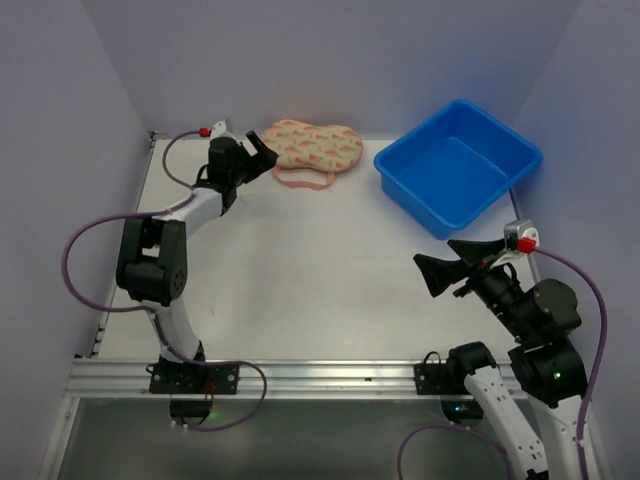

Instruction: Unzip the laundry bag and remove the bra

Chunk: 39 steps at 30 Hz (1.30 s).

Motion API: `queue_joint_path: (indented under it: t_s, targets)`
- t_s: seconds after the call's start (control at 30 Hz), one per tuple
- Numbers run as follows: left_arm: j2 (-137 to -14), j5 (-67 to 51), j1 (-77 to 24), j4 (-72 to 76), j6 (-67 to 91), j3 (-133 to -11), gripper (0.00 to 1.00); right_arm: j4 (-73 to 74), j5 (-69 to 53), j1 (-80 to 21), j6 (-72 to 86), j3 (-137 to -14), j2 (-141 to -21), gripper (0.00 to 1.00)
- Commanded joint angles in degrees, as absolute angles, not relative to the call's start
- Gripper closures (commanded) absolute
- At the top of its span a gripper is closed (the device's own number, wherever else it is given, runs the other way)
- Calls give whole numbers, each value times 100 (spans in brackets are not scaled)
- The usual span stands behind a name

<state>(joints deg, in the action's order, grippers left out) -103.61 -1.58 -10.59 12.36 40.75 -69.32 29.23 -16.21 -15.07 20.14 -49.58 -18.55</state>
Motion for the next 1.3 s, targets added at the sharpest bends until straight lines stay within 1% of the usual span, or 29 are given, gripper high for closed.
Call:
queue_joint_path:
  t_s: [0.0,0.07,0.3,0.47,0.5,0.57,0.6,0.63,0.67,0.73,0.77,0.83,0.87,0.9,0.97,1.0,1.13,1.17,1.2,1.27]
  targets:
    - [-11115,-168,-1037,1828,4517,-7741,0,2681,-1968,-1529,2136,-4922,-2048,1]
    - [-11424,-123,-1037,2073,4614,-7900,0,2628,-2248,-1529,2048,-4869,-2092,1]
    - [-12873,-35,-1028,2074,4711,-8990,0,2672,-2531,-1538,2065,-4790,-2241,1]
    - [-13525,-35,-993,2302,4904,-9544,0,2672,-2820,-1529,2048,-4729,-2338,1]
    - [-13718,-53,-967,2398,4922,-9615,1,2672,-2934,-1529,2039,-4746,-2434,1]
    - [-13982,-149,-949,2513,4974,-9816,5,2689,-3198,-1529,2004,-4746,-2531,1]
    - [-14044,-384,-914,2731,5009,-9843,8,2698,-3234,-1529,2004,-4746,-2601,1]
    - [-14115,-509,-897,2855,5071,-9852,14,2707,-3278,-1529,2004,-4737,-2645,1]
    - [-14159,-640,-888,2970,5176,-9844,31,2707,-3235,-1529,2013,-4720,-2680,1]
    - [-14238,-975,-870,3172,5203,-9809,51,2759,-3086,-1529,2030,-4728,-2777,1]
    - [-14238,-1080,-879,3234,5151,-9756,66,2768,-3033,-1529,2030,-4729,-2795,1]
    - [-14090,-1431,-861,3497,5028,-9415,81,2751,-2989,-1529,2030,-4729,-2839,1]
    - [-13993,-1546,-861,3559,4897,-9248,94,2716,-2875,-1529,2117,-4729,-2865,1]
    - [-13749,-1799,-853,3655,4817,-8855,99,2690,-2787,-1529,2162,-4720,-2865,1]
    - [-13249,-2125,-844,3621,4485,-8448,100,2637,-2760,-1529,2197,-4729,-2900,1]
    - [-13062,-2440,-852,3456,4361,-8003,100,2628,-2760,-1529,2215,-4737,-2918,1]
    - [-11973,-3224,-870,2761,3657,-6955,100,2637,-2786,-1538,2233,-4746,-2997,1]
    - [-11762,-3365,-879,2525,3378,-6448,100,2654,-2795,-1529,2198,-4755,-3014,1]
    - [-11333,-3497,-931,1940,3175,-6225,100,2672,-2804,-1538,2180,-4755,-3032,1]
    - [-10944,-3341,-993,1094,2483,-5786,100,2742,-2830,-1538,2101,-4781,-3050,1]
